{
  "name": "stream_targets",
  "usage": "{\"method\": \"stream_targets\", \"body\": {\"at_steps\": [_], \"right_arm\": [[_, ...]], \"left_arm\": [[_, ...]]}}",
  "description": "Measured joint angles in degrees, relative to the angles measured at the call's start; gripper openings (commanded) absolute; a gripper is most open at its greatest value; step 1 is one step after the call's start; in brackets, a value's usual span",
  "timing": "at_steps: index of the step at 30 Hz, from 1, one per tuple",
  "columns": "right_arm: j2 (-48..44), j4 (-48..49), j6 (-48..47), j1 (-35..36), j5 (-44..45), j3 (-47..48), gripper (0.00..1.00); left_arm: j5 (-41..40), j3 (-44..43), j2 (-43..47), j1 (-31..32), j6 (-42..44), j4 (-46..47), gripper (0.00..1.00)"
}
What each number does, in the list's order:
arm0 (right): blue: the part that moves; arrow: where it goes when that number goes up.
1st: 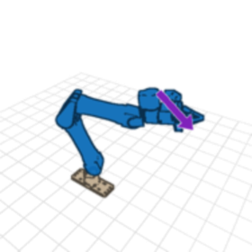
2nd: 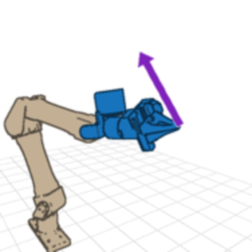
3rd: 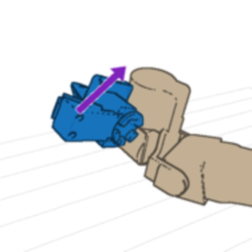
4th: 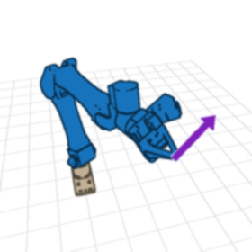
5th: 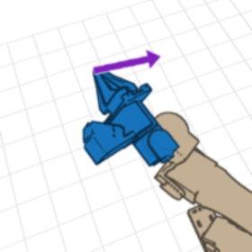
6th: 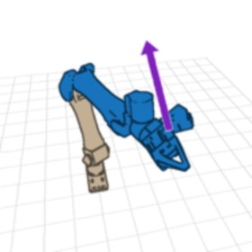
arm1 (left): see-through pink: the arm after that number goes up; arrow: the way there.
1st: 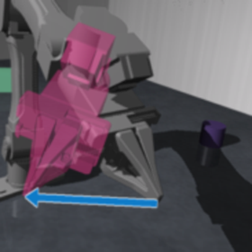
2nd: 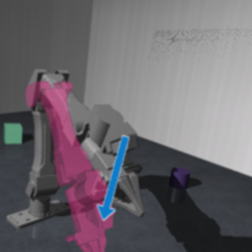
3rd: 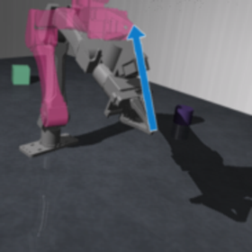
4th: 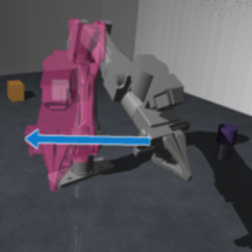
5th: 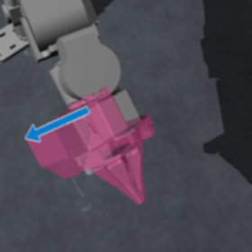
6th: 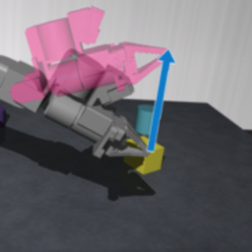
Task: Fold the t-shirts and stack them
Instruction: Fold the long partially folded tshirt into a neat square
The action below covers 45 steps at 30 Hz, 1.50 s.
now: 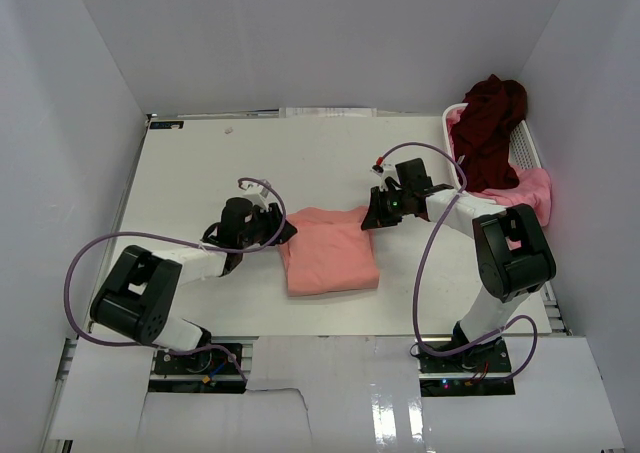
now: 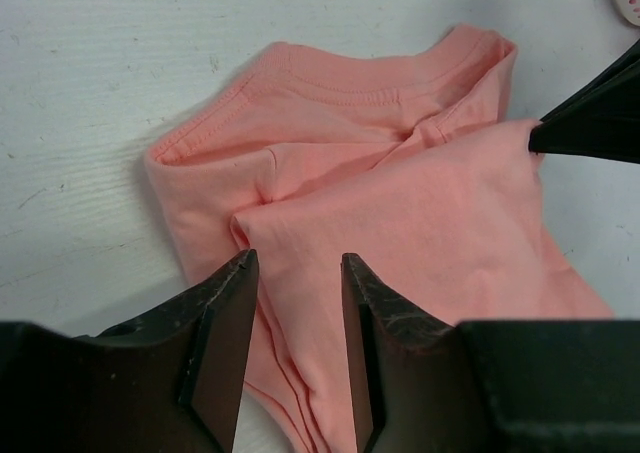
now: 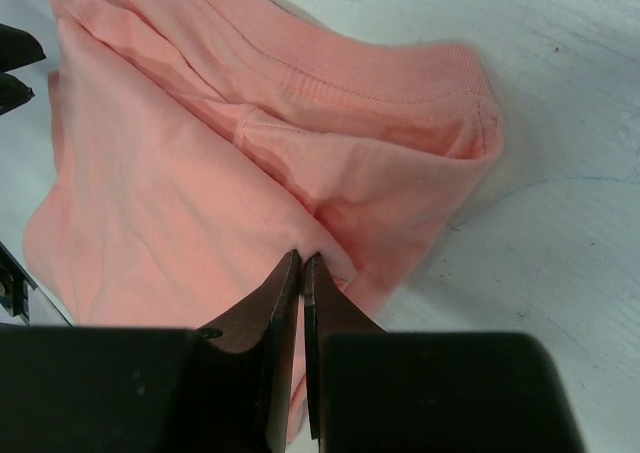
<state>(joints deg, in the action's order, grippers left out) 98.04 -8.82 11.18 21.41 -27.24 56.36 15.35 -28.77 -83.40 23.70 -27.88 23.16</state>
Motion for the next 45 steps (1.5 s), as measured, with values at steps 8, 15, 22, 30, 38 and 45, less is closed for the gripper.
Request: {"method": "stream_targets", "body": {"at_steps": [8, 15, 22, 30, 38, 45], "right_arm": [[0.0, 0.0, 0.2, 0.0, -0.2, 0.0, 0.08], [0.0, 0.0, 0.2, 0.0, -0.2, 0.0, 0.08], [0.0, 0.0, 0.3, 0.0, -0.4, 0.0, 0.08], [0.0, -0.2, 0.4, 0.0, -0.8, 0.0, 0.08], [-1.1, -1.2, 0.5, 0.0, -1.0, 0.1, 0.08], [-2.2, -1.7, 0.7, 0.0, -1.4, 0.5, 0.08]], "left_arm": [[0.4, -0.8, -4.8, -0.1, 0.1, 0.8, 0.55], [0.5, -1.6, -5.5, -0.4, 0.0, 1.0, 0.37], [0.8, -2.5, -7.0, -0.7, 0.0, 1.3, 0.17], [1.9, -2.9, -5.2, -0.7, -0.5, 0.7, 0.08], [3.4, -5.9, 1.3, -0.7, -1.0, -2.2, 0.08], [3.4, -6.6, 2.2, -0.7, -1.1, -3.9, 0.08]]}}
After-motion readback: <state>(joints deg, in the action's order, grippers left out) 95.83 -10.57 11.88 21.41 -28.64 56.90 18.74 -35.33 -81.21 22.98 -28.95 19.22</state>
